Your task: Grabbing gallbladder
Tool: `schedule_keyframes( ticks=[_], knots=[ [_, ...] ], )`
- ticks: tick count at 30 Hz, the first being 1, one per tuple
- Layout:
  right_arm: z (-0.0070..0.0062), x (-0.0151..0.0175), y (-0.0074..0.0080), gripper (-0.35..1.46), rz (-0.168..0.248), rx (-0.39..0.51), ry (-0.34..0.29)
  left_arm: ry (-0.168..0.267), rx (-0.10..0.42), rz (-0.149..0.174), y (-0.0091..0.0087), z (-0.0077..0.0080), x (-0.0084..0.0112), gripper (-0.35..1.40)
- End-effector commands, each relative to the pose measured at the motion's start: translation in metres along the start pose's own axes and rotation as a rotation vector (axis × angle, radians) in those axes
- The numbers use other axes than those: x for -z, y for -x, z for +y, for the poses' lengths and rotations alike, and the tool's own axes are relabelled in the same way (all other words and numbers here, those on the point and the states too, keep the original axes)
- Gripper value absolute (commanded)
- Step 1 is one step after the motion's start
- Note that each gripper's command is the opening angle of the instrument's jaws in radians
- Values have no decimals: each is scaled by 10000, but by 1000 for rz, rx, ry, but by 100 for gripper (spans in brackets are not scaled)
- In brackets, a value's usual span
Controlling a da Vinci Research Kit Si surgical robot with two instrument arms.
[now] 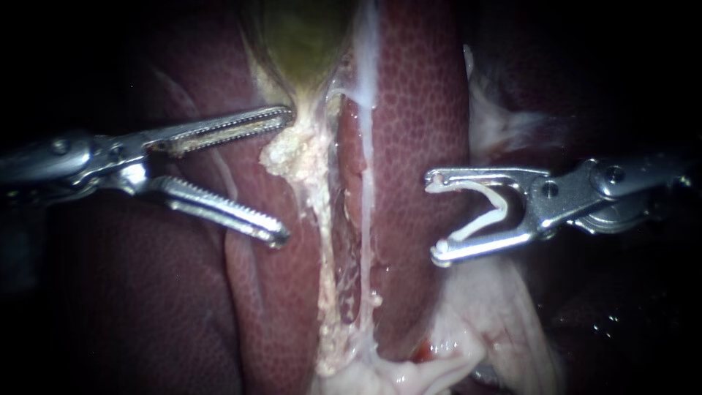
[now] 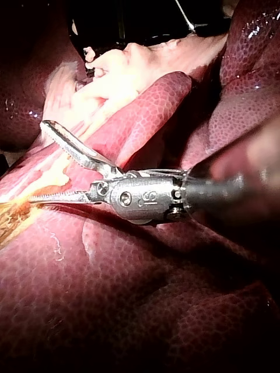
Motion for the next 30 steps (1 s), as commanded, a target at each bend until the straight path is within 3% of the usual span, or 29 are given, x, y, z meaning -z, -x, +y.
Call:
schedule_keyframes(
  ticks=[1, 5, 9, 14, 21, 26, 30],
  knots=[
    [0, 0, 0, 57, 0, 0, 0, 10, -1, 5, -3, 2, 0, 59],
    [0, 0, 0, 57, 0, 0, 0, 45, 2, 20, -13, 5, 0, 27],
    [0, 0, 0, 57, 0, 0, 0, 92, 5, 72, -21, 7, 2, -35],
    [0, 0, 0, 57, 0, 0, 0, 110, 23, 110, -29, 7, 7, -35],
    [0, 0, 0, 57, 0, 0, 0, 117, 37, 110, -24, 2, 13, -35],
    [1, 0, 0, 57, 0, 0, 0, 114, 55, 110, 0, -1, 25, -35],
    [1, 1, 1, 57, 0, -6, 0, 113, 68, 89, 27, -2, 41, -35]
  ],
)
